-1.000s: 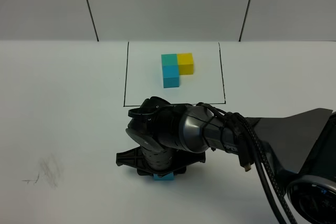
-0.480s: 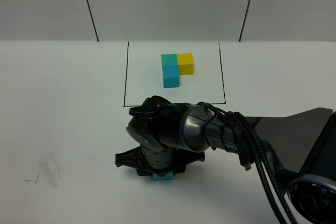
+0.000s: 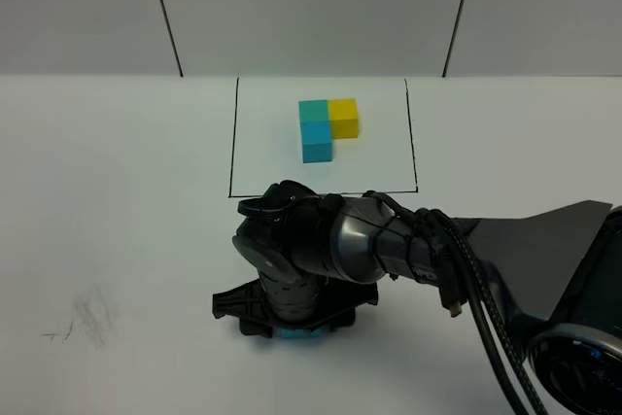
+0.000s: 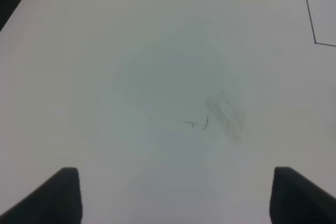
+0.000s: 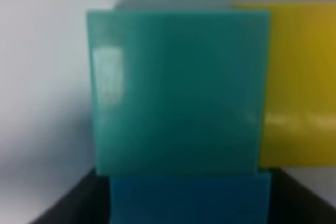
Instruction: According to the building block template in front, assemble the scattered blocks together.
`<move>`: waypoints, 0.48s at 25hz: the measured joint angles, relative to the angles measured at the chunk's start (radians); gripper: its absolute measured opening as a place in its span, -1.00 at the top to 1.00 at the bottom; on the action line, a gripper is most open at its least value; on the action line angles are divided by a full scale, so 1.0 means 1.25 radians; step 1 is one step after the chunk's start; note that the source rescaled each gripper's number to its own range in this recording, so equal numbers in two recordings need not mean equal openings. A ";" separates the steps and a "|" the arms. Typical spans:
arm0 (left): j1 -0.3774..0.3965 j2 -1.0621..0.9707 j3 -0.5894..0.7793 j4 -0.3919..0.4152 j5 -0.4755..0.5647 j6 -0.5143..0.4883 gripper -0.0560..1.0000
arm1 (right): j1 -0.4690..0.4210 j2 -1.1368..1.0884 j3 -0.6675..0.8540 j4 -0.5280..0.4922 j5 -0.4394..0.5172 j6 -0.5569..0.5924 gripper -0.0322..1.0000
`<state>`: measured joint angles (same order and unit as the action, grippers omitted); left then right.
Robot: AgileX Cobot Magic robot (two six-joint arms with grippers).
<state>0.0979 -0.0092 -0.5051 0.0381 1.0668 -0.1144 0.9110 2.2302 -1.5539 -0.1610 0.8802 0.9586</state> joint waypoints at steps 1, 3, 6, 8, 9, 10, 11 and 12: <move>0.000 0.000 0.000 0.000 0.000 0.000 -0.23 | 0.000 0.000 0.000 -0.001 0.000 -0.015 -0.42; 0.000 0.000 0.000 0.000 0.000 0.000 -0.23 | 0.000 -0.005 0.000 -0.003 0.010 -0.047 -0.80; 0.000 0.000 0.000 0.000 0.000 0.000 -0.23 | 0.001 -0.044 0.000 -0.003 0.051 -0.075 -0.96; 0.000 0.000 0.000 0.000 0.000 0.000 -0.23 | 0.001 -0.095 0.000 -0.018 0.108 -0.085 -0.99; 0.000 0.000 0.000 0.000 0.000 0.000 -0.23 | 0.001 -0.129 -0.001 -0.034 0.150 -0.089 -1.00; 0.000 0.000 0.000 0.000 0.000 0.001 -0.23 | 0.001 -0.164 -0.001 -0.050 0.196 -0.093 -1.00; 0.000 0.000 0.000 0.000 0.000 0.001 -0.23 | 0.001 -0.194 -0.001 -0.072 0.224 -0.098 -0.99; 0.000 0.000 0.000 0.000 0.000 0.001 -0.23 | 0.001 -0.233 -0.001 -0.098 0.243 -0.105 -0.95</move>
<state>0.0979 -0.0092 -0.5051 0.0381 1.0668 -0.1135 0.9120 1.9390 -1.5554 -0.2834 1.1846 0.8268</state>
